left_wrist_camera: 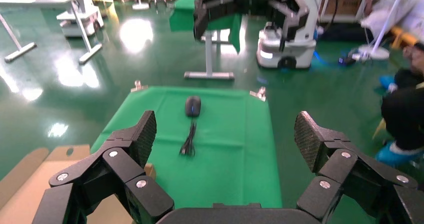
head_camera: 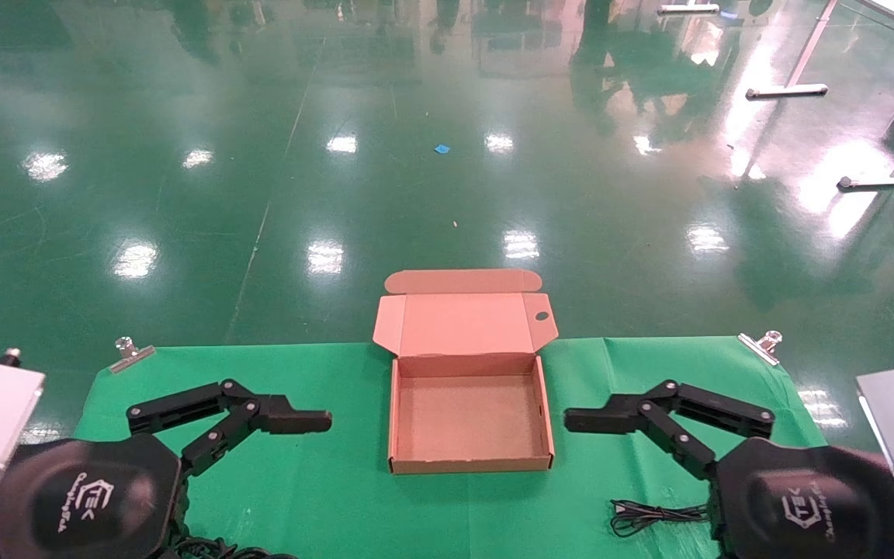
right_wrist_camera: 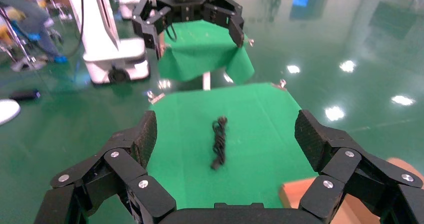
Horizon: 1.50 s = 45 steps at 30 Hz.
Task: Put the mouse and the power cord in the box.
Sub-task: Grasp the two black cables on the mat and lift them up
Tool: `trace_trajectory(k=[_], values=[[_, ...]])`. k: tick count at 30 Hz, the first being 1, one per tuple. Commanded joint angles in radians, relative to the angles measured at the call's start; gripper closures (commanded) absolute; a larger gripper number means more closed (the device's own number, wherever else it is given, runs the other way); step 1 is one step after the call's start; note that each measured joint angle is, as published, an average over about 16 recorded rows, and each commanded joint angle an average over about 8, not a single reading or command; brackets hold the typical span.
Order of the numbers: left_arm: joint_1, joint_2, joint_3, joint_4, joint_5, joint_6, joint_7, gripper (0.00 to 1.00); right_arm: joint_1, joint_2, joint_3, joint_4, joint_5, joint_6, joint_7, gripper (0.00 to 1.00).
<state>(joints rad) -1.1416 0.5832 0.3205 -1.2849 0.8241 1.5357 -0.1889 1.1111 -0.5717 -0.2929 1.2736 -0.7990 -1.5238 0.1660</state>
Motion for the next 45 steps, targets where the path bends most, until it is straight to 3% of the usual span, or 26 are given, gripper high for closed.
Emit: trace_trajectory(k=[1,11,26,45], values=[[-0.019,-0.007,0.009,0.0,0.024,0.013,-0.004,0.0,0.009,0.011,-0.002,-0.002,-0.016,-0.008,-0.004,0.0],[-0.112,-0.035,0.112,0.042,0.128,0.047,0.019,0.0,0.097,0.041,-0.068,-0.076,-0.138,-0.052,-0.066,0.0],[-0.281,-0.006,0.379,0.212,0.268,0.054,0.132,0.0,0.26,0.013,-0.284,-0.257,-0.314,-0.062,-0.214,0.0],[-0.481,0.23,0.677,0.705,0.478,0.037,0.429,0.0,0.537,-0.201,-0.581,-0.722,-0.67,-0.036,-0.557,0.0]])
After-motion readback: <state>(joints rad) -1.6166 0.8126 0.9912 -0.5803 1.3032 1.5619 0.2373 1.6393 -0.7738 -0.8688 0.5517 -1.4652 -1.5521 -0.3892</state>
